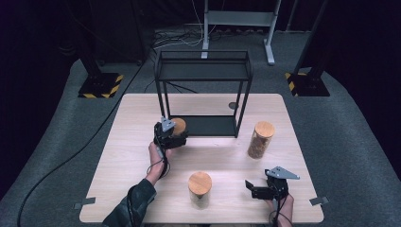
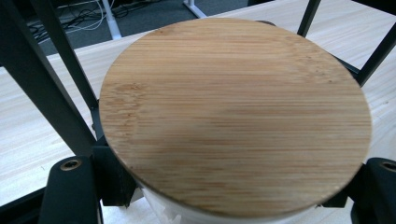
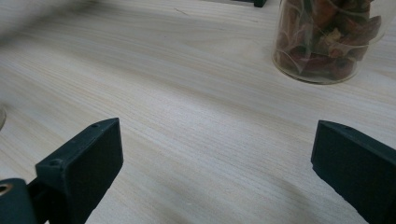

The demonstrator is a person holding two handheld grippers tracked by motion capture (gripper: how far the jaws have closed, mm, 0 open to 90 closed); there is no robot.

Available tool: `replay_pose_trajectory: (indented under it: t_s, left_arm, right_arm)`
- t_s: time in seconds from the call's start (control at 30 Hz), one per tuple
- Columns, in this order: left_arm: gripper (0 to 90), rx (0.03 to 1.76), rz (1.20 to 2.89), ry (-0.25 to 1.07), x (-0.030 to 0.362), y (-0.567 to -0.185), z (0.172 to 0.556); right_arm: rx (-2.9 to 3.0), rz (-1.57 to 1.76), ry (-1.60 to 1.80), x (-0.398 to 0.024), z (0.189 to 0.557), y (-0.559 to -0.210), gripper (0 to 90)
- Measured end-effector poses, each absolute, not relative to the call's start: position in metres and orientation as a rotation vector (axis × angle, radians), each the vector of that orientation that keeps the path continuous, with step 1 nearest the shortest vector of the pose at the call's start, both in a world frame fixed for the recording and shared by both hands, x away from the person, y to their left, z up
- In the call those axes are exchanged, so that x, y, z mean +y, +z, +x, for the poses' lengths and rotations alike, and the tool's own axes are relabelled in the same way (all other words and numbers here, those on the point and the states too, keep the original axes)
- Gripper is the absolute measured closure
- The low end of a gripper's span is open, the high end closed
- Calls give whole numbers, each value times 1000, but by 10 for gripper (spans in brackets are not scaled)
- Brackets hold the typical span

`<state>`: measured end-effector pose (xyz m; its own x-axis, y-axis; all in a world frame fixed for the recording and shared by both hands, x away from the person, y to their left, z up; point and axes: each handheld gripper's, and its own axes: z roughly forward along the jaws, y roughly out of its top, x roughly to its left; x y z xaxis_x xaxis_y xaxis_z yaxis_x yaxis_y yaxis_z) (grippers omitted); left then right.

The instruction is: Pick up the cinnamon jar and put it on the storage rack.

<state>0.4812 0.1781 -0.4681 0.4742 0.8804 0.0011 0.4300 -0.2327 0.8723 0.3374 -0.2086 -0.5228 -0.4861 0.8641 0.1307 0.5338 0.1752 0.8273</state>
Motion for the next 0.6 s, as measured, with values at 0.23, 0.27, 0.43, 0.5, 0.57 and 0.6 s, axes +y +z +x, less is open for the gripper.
replay_pose_trajectory:
  t_s: [0.23, 0.27, 0.43, 0.5, 0.57, 0.6]
  left_arm:
    - [253, 1104, 1844, 640, 177, -469, 484]
    - [253, 1105, 1844, 638, 176, -469, 484]
    - [253, 1108, 1843, 640, 175, -469, 487]
    - [253, 1106, 1845, 641, 175, -469, 487]
    - [253, 1106, 1847, 642, 175, -469, 487]
    - [253, 1109, 1845, 641, 175, -469, 488]
  right_arm:
    - [2090, 1323, 1230, -209, 337, -523, 12]
    - [2090, 1323, 1229, -209, 337, -523, 12]
    - [2089, 1322, 1231, -209, 337, -523, 13]
    - [2090, 1322, 1231, -209, 337, -523, 12]
    - [2090, 1322, 1231, -209, 337, -523, 12]
    - [2090, 1322, 1232, -209, 337, -523, 12]
